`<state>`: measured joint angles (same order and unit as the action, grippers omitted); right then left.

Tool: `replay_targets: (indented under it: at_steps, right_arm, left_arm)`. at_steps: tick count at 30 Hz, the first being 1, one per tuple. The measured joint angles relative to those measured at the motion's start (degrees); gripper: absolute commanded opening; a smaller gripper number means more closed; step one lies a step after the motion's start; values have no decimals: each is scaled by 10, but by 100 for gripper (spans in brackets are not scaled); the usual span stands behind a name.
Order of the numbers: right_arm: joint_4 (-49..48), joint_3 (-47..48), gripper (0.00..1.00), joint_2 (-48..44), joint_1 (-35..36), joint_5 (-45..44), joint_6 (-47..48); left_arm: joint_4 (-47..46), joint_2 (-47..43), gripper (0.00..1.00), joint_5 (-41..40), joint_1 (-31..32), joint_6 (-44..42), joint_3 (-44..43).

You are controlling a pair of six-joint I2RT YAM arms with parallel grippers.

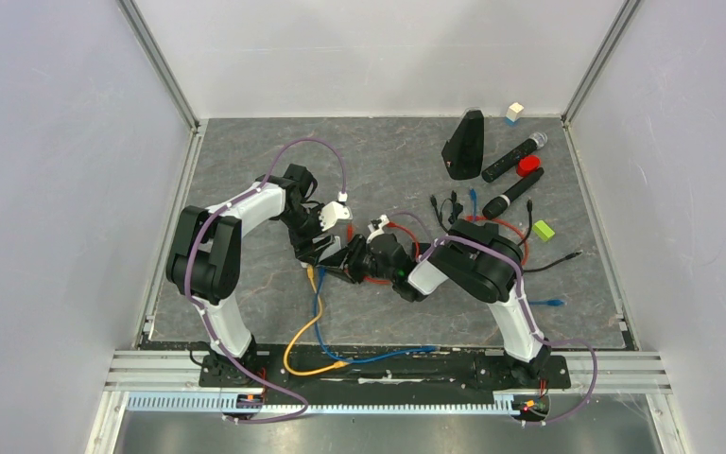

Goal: Pull the plug from the switch port
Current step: Pull the connector from the switch port.

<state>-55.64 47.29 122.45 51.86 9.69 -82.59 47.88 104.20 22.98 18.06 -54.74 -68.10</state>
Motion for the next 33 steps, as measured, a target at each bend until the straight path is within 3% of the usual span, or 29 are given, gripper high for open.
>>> replay_targets:
  at_steps: [3, 10, 17, 33]
  right_arm:
    - [1, -2, 27, 0, 1, -9, -8]
    - [4, 0, 25, 3, 2, -18, -21]
    - [11, 13, 0, 11, 2, -21, -28]
    - [8, -23, 0, -19, 1, 13, 19]
  left_arm:
    - [0, 0, 59, 0, 0, 0, 0]
    - [-1, 0, 59, 0, 0, 0, 0]
    - [-2, 0, 59, -4, -6, 0, 0]
    - [13, 5, 58, 2, 0, 40, -7]
